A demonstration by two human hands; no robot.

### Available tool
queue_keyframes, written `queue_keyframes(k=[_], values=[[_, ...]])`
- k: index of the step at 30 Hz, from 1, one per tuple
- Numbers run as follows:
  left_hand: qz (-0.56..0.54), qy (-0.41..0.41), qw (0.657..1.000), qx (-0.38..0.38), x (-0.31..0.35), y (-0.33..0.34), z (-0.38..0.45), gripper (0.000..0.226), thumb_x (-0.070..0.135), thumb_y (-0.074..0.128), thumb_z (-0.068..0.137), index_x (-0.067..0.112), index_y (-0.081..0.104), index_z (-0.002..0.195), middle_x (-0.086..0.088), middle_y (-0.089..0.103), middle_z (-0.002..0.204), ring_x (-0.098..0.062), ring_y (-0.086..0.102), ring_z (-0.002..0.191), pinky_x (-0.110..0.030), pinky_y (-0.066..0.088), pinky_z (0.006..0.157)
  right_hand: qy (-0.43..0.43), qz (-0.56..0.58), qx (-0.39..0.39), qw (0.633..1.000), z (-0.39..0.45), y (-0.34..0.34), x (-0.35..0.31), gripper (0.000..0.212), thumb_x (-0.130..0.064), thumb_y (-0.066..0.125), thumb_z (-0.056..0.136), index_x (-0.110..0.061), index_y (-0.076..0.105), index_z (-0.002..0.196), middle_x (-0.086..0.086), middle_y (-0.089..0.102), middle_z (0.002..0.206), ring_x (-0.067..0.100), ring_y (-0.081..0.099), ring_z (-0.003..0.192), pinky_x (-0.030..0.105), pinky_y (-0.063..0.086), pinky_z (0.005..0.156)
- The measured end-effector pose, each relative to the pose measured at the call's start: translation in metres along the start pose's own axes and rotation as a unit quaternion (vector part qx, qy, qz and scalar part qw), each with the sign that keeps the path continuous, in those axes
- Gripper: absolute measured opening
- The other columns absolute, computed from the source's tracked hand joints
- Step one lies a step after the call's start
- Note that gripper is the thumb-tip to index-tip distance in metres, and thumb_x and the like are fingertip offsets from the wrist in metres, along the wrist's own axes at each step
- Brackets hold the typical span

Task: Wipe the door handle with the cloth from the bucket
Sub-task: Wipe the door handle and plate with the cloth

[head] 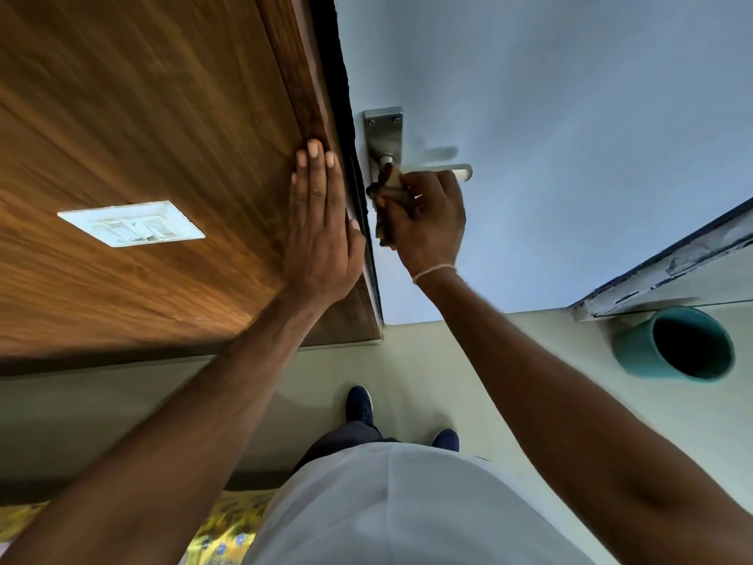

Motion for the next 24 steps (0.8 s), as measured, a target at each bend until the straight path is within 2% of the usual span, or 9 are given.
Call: queue_keyframes(k=[4, 9, 11, 14, 16, 18, 21, 23, 24], values=[[0.004, -0.001, 1.0, 0.001, 0.0, 0.003, 0.0, 0.08, 0.013, 0.06, 0.102, -0.008, 0.021, 0.169, -0.03, 0.019, 0.178, -0.043, 0.016, 0.168, -0.049, 0.012, 0.141, -0.004, -0.01, 0.01, 1.0, 0.01, -0.004, 0.005, 0.023, -0.022, 0.089, 0.078, -0.022, 0.077, 0.097, -0.004, 0.069, 0.102, 0.02, 0.069, 0.09, 0.034, 0.059, 0.073], [0.003, -0.013, 1.0, 0.0, 0.001, 0.01, 0.0, 0.083, 0.014, 0.059, 0.1, -0.009, 0.019, 0.168, -0.033, 0.018, 0.177, -0.047, 0.016, 0.167, -0.056, 0.014, 0.14, 0.093, 0.031, 0.067, 0.993, 0.022, -0.048, 0.053, 0.02, -0.02, 0.089, 0.075, -0.024, 0.079, 0.092, -0.012, 0.069, 0.1, 0.005, 0.069, 0.08, 0.032, 0.061, 0.071], [0.003, -0.018, 1.0, -0.001, 0.003, 0.011, 0.0, 0.084, 0.015, 0.06, 0.099, -0.009, 0.017, 0.168, -0.034, 0.017, 0.177, -0.048, 0.015, 0.167, -0.057, 0.014, 0.139, 0.109, 0.029, 0.084, 0.99, 0.024, -0.061, 0.064, 0.016, -0.019, 0.087, 0.078, -0.023, 0.079, 0.092, -0.01, 0.068, 0.101, 0.001, 0.067, 0.079, 0.024, 0.058, 0.07], [-0.001, -0.019, 1.0, 0.0, 0.004, 0.01, 0.001, 0.085, 0.014, 0.061, 0.099, -0.01, 0.017, 0.168, -0.035, 0.017, 0.176, -0.049, 0.015, 0.167, -0.058, 0.015, 0.139, 0.099, 0.023, 0.088, 0.991, 0.016, -0.053, 0.05, 0.015, -0.012, 0.086, 0.081, -0.019, 0.08, 0.093, -0.005, 0.067, 0.103, -0.008, 0.066, 0.075, 0.007, 0.048, 0.056], [-0.007, -0.02, 1.0, 0.002, 0.004, 0.008, 0.001, 0.085, 0.014, 0.061, 0.099, -0.011, 0.018, 0.167, -0.035, 0.018, 0.176, -0.05, 0.016, 0.167, -0.057, 0.014, 0.139, 0.033, 0.015, 0.045, 0.998, 0.008, -0.027, 0.019, 0.019, -0.013, 0.086, 0.081, -0.019, 0.081, 0.098, -0.003, 0.067, 0.105, -0.002, 0.07, 0.077, 0.021, 0.058, 0.058], [-0.011, -0.018, 1.0, 0.0, 0.003, 0.007, 0.001, 0.083, 0.014, 0.06, 0.1, -0.01, 0.019, 0.168, -0.034, 0.018, 0.177, -0.048, 0.015, 0.167, -0.054, 0.013, 0.14, -0.031, -0.024, -0.004, 0.999, 0.002, -0.001, -0.009, 0.024, -0.019, 0.082, 0.084, -0.022, 0.08, 0.108, -0.002, 0.068, 0.106, 0.018, 0.071, 0.089, 0.038, 0.062, 0.069], [-0.008, -0.01, 1.0, 0.002, 0.001, 0.005, -0.001, 0.081, 0.014, 0.059, 0.101, -0.008, 0.02, 0.168, -0.032, 0.019, 0.177, -0.045, 0.016, 0.168, -0.051, 0.013, 0.14, -0.053, -0.059, -0.014, 0.997, 0.006, 0.006, -0.022, 0.026, -0.02, 0.08, 0.088, -0.02, 0.08, 0.114, 0.002, 0.068, 0.106, 0.026, 0.068, 0.092, 0.039, 0.06, 0.072], [-0.011, -0.009, 1.0, 0.003, 0.001, 0.005, -0.001, 0.082, 0.012, 0.061, 0.1, -0.008, 0.021, 0.168, -0.032, 0.019, 0.177, -0.045, 0.016, 0.168, -0.052, 0.014, 0.14, -0.035, -0.049, -0.005, 0.998, 0.011, -0.005, -0.013, 0.025, -0.02, 0.081, 0.087, -0.021, 0.081, 0.111, 0.001, 0.068, 0.106, 0.018, 0.068, 0.09, 0.035, 0.059, 0.073], [-0.01, -0.01, 1.0, 0.004, 0.001, 0.005, 0.0, 0.083, 0.012, 0.062, 0.1, -0.009, 0.021, 0.168, -0.032, 0.019, 0.177, -0.045, 0.016, 0.168, -0.052, 0.014, 0.14, -0.012, -0.032, 0.002, 0.999, 0.015, -0.013, -0.003, 0.024, -0.018, 0.083, 0.085, -0.02, 0.082, 0.109, 0.001, 0.068, 0.105, 0.007, 0.066, 0.085, 0.029, 0.059, 0.072]])
Point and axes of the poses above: each hand's wrist, its own z-axis towards the middle knuckle, its own y-axis out of the palm, x = y × z, the point moved 9 cm from there along z, towards the middle knuckle
